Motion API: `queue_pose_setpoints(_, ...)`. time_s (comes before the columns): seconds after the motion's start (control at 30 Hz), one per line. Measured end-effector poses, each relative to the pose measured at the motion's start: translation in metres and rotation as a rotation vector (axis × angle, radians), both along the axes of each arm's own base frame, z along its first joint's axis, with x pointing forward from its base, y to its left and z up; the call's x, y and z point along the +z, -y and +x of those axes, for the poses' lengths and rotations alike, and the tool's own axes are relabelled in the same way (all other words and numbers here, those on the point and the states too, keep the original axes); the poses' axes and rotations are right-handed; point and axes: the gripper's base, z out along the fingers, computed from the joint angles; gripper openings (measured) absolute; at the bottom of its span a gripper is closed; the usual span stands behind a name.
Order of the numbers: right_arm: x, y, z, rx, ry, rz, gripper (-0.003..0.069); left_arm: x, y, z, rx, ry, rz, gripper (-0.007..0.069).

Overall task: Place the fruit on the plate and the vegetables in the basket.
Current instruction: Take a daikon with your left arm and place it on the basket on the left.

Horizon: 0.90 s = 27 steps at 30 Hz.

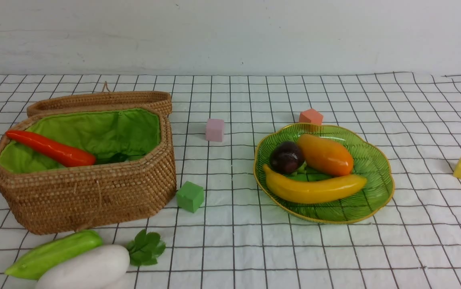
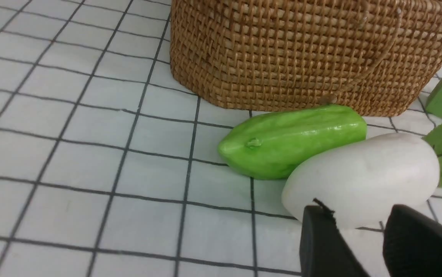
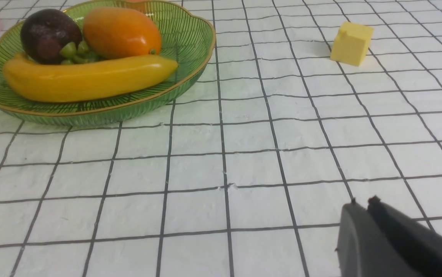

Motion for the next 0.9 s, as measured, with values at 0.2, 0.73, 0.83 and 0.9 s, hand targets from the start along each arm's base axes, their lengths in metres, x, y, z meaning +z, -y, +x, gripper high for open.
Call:
queue_pose_setpoints(0.2,0.0,0.0,0.0,0.0,0.0,0.0,0.0051,0.015,0.0,0.004,0.0,0.171,0.023,0.0239)
queue_pose_setpoints(0.73,0.0,0.0,0.0,0.0,0.001,0.0,0.0055,0.163,0.0,-0.011,-0.001,0.639,-0.441,0.0239)
queue_pose_setpoints(0.83,0.0,0.0,0.0,0.0,0.001,0.0,0.0055,0.19,0.002,0.002,0.014,0.455,-0.381,0.0239)
queue_pose_setpoints(0.9,0.0,0.0,0.0,0.0,0.001,0.0,0.0055,0.196,0.002,0.017,0.037,0.31,-0.342,0.0239)
